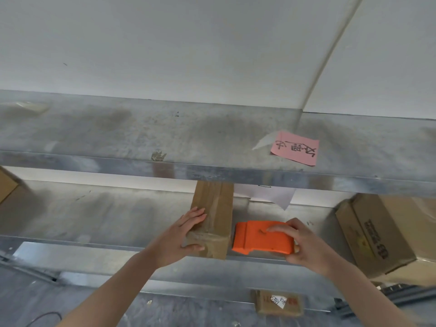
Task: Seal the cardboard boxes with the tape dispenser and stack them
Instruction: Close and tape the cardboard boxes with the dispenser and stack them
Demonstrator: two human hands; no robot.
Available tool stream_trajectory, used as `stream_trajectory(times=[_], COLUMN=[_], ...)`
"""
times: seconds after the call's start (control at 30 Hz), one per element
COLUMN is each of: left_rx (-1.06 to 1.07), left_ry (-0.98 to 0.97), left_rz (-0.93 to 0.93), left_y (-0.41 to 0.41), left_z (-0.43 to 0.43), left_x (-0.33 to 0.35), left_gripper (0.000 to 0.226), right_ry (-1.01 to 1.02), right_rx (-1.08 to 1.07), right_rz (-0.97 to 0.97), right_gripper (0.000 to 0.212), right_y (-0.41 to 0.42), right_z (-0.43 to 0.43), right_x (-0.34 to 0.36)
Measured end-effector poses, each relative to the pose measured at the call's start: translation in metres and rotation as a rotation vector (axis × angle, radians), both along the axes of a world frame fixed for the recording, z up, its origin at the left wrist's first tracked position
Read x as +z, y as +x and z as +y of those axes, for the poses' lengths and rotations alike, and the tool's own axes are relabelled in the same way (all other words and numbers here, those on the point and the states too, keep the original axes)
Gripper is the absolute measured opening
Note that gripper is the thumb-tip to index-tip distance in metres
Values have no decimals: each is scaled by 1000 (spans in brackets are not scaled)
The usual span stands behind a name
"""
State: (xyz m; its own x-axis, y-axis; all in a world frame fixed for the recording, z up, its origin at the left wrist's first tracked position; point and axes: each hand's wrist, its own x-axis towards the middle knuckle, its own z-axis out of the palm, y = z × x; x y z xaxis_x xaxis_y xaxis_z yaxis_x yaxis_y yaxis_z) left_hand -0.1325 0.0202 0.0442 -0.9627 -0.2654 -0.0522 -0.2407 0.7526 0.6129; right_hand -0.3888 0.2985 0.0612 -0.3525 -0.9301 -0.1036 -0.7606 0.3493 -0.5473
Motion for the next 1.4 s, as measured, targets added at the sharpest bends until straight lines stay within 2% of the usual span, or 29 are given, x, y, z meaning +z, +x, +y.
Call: stream_trajectory(times=[0.1, 0.23, 0.5, 0.6, 0.73, 0.87, 0.97, 1.03, 1.1, 1.2, 1.3, 1.4], left_rx=[9, 27, 136, 133, 136, 169, 170, 149, 127, 125, 129, 137], left_ry=[0, 33, 81, 71, 84, 103, -59, -148, -212, -246, -118, 245], left_rz=[-4, 1, 62, 50, 38, 58, 110, 116, 137, 200, 234, 208], left_y=[0, -1, -2, -2, -3, -3, -6, -9, -10, -11, -13, -2], left_z=[1, 5, 15, 13, 13, 12, 8, 6, 4, 3, 6, -1], left_x=[-1, -2, -5, -4, -2, -1, -6, -10, -14, -19, -14, 4], left_gripper=[87, 96, 88, 87, 86, 91, 83, 79, 75, 69, 72, 75], right_ry=[39, 28, 89, 116, 184, 218, 223, 189, 36, -231, -279, -243], right_rx=[-29, -88, -126, -141, -114, -107, -84, -68, -100, -119, -103, -98], right_rz=[11, -91, -176, -191, -109, 52, 157, 200, 188, 1, -83, -123], right_gripper=[78, 80, 72, 76, 66, 68, 62, 70, 69, 68, 70, 70], right_y=[6, 4, -2, -7, -9, -5, 1, 7, 24, 65, 95, 102], right_z=[-7, -10, -10, -11, -8, -6, -5, -8, -20, -57, -88, -95], right_x=[-8, -15, -52, -61, -63, -64, -59, -54, -42, -23, -16, -15])
